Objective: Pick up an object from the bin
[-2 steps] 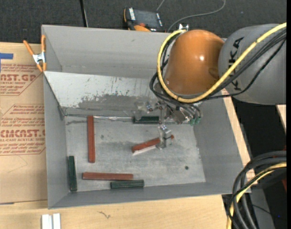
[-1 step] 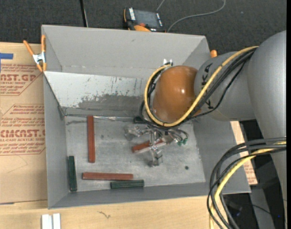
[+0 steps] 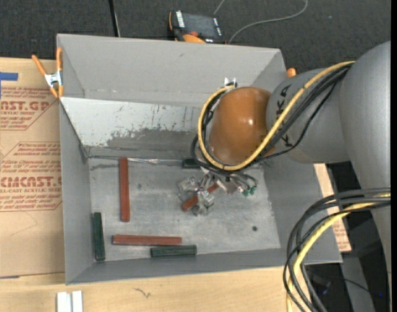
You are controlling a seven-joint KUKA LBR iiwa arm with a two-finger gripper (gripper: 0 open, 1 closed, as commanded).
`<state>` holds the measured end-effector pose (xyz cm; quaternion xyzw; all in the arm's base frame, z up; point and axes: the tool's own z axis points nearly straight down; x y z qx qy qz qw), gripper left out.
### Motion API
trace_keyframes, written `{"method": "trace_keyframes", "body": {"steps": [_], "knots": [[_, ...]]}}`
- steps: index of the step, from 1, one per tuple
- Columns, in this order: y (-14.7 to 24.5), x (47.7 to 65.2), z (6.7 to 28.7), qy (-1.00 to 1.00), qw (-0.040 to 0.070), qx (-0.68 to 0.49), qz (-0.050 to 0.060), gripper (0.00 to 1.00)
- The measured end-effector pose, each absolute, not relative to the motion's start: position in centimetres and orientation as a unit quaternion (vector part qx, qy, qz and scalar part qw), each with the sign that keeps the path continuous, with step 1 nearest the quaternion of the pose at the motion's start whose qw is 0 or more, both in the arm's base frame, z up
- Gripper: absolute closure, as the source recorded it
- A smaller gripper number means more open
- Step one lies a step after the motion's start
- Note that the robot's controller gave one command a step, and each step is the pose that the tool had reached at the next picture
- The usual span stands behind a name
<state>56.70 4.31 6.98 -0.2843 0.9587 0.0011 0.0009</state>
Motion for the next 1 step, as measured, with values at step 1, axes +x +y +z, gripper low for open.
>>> {"method": "trace_keyframes", "body": {"steps": [1], "knots": [[4.50, 56.00, 22.10, 0.949, 0.005, -0.314, -0.001, 1.00]]}}
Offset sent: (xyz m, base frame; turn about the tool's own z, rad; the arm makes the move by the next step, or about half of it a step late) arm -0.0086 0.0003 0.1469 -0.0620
